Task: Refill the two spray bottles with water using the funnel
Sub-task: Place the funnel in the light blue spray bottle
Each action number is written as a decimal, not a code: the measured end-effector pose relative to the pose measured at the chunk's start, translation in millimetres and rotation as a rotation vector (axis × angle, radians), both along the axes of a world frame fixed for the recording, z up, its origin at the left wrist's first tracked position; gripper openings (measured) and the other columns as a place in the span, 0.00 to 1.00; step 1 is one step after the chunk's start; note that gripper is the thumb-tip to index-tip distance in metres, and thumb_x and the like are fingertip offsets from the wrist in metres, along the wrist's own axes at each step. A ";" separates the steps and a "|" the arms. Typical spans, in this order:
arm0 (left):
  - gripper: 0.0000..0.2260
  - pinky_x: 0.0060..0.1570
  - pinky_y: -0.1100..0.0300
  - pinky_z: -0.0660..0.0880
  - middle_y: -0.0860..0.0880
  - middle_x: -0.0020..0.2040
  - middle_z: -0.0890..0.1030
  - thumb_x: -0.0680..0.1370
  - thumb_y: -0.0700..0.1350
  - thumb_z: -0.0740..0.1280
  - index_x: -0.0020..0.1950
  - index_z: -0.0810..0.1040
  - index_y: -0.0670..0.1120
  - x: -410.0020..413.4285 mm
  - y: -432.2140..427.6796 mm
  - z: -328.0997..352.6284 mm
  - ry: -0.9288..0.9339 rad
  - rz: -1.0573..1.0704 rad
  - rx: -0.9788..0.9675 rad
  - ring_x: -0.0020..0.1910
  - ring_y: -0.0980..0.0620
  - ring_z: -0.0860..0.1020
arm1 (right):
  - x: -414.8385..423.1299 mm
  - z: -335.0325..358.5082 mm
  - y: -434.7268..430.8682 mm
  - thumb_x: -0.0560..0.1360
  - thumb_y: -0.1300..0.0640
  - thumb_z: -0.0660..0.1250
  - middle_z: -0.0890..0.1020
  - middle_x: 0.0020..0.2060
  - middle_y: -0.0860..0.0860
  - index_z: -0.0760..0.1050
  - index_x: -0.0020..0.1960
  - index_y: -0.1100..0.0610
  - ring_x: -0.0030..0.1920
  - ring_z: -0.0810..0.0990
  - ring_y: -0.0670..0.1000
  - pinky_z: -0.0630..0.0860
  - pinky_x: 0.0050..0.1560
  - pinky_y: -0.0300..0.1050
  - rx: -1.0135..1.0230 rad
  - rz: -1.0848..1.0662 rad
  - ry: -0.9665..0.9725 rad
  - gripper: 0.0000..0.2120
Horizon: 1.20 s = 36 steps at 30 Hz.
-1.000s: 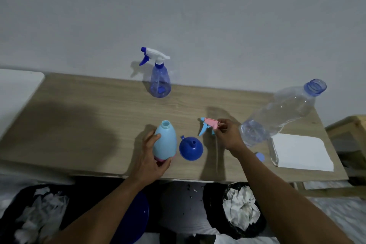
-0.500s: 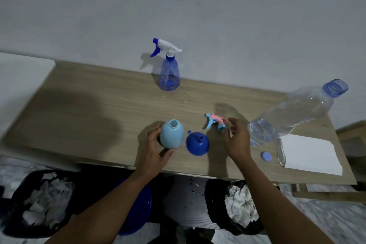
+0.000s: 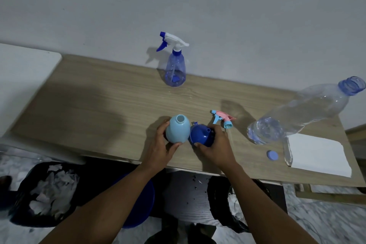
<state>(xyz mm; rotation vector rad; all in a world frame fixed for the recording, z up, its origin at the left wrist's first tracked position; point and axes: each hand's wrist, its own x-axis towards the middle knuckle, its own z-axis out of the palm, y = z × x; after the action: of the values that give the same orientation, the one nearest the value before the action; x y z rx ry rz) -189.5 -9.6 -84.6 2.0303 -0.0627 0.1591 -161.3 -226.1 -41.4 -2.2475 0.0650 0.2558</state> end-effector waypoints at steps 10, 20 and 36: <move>0.36 0.59 0.81 0.63 0.52 0.71 0.65 0.73 0.42 0.77 0.75 0.61 0.44 -1.2 -1.0 1.5 0.028 0.022 0.030 0.65 0.59 0.68 | 13.6 31.6 -2.5 0.66 0.58 0.82 0.76 0.60 0.52 0.76 0.63 0.56 0.53 0.80 0.45 0.77 0.47 0.31 0.339 -0.179 -0.114 0.28; 0.37 0.60 0.79 0.63 0.48 0.73 0.67 0.74 0.45 0.76 0.75 0.56 0.52 -3.8 2.1 4.2 -0.036 -0.015 0.083 0.65 0.59 0.69 | 25.6 82.4 4.4 0.69 0.45 0.73 0.83 0.55 0.47 0.75 0.67 0.49 0.56 0.84 0.48 0.84 0.51 0.55 0.642 -0.183 0.012 0.27; 0.33 0.61 0.77 0.64 0.43 0.74 0.68 0.75 0.41 0.74 0.75 0.61 0.40 -2.0 4.0 4.5 -0.054 -0.047 0.114 0.66 0.53 0.71 | 41.5 129.6 46.0 0.60 0.39 0.81 0.80 0.62 0.44 0.73 0.69 0.52 0.63 0.77 0.41 0.75 0.60 0.38 0.105 0.228 -0.212 0.42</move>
<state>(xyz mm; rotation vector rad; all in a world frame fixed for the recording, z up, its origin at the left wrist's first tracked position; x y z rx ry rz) -191.5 -5.6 -80.0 2.1366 -0.1561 0.1840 -119.9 -180.1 88.2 -2.1643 -0.3116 0.1377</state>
